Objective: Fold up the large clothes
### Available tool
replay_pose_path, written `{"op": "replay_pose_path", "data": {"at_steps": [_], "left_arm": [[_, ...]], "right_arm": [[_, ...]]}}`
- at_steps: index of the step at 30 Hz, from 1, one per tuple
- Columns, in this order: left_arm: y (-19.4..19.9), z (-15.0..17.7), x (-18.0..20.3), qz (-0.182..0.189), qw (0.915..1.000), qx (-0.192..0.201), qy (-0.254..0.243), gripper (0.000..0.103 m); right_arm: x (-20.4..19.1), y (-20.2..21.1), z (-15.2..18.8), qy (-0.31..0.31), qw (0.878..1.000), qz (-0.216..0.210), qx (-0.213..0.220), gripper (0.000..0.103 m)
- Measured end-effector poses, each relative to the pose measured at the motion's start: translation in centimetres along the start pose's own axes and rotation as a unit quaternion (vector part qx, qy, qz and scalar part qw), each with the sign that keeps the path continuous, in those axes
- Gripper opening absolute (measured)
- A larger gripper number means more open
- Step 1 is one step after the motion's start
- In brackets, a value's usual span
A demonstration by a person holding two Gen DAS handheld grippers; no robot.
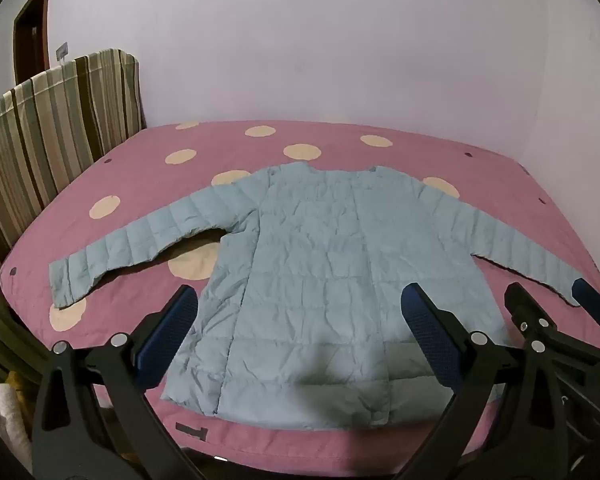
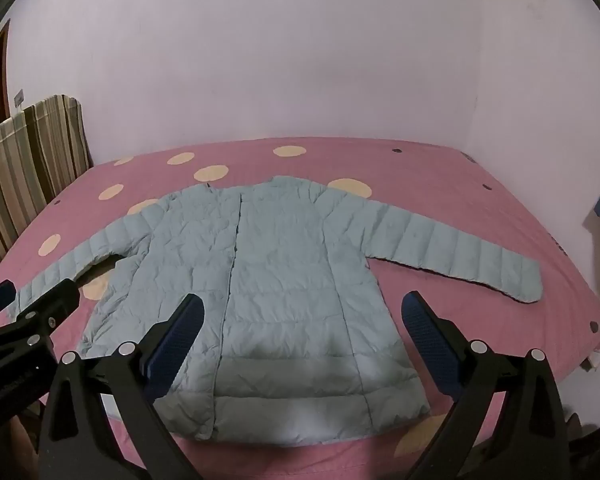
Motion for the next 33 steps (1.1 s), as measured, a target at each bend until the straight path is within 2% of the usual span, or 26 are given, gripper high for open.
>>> {"op": "replay_pose_path", "data": {"at_steps": [33], "left_arm": [[-0.36, 0.88, 0.35, 0.003, 1.0, -0.007, 0.0, 0.101]], "right_arm": [[0.28, -0.23, 0.0, -0.002, 1.0, -0.003, -0.003, 0.098]]}}
Point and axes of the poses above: each gripper's, at about its wrist camera, not at the fingertips, and y roughly against the way its jaws point, x to its right, z to its underside, the point moved 7 cm from there along -y, roughly the way its jaws point, and after that the axes turned 1 degree about y, right-handed, at the moved point
